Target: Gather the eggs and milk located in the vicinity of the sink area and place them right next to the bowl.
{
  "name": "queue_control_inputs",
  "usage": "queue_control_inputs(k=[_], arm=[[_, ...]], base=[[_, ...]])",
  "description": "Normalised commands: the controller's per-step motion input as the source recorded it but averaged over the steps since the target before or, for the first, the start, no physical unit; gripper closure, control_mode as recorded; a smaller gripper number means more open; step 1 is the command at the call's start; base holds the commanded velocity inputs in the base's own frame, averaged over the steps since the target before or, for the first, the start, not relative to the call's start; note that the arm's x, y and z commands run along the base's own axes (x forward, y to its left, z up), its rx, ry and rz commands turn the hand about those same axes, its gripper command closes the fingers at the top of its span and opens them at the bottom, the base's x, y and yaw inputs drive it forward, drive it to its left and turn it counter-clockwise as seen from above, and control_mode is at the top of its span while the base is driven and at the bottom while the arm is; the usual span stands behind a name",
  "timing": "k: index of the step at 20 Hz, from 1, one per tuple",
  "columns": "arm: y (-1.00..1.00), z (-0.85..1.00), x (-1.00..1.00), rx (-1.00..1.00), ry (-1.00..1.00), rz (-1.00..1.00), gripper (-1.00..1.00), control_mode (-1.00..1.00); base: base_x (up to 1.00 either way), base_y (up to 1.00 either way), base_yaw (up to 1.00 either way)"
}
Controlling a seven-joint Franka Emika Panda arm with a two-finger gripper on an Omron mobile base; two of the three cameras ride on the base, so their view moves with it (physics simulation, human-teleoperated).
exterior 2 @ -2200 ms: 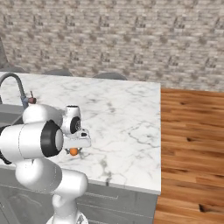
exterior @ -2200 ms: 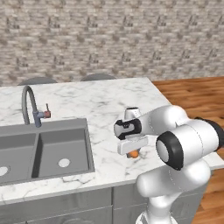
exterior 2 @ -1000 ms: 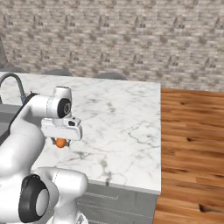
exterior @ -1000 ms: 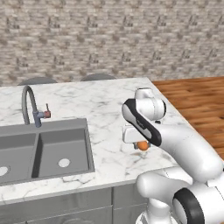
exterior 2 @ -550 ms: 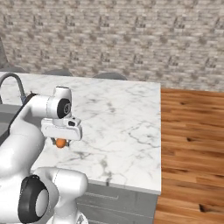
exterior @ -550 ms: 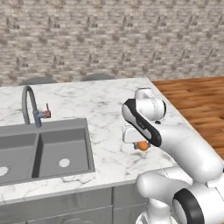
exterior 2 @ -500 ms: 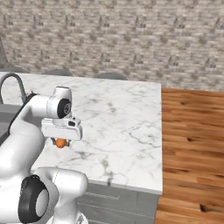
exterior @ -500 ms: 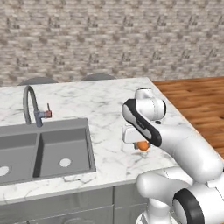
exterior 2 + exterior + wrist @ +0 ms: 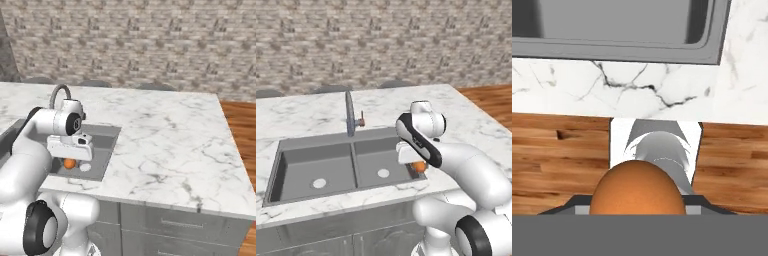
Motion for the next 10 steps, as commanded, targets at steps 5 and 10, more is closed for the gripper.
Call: queue_control_inputs(k=[5,10], arm=[[0.00,0.00,0.00,0.00,0.00,0.00,1.00,1.00],[0.00,0.00,0.00,0.00,0.00,0.00,1.00,1.00]], base=[[-0.22,1.00,-0.10],[-0.15,1.00,-0.09]])
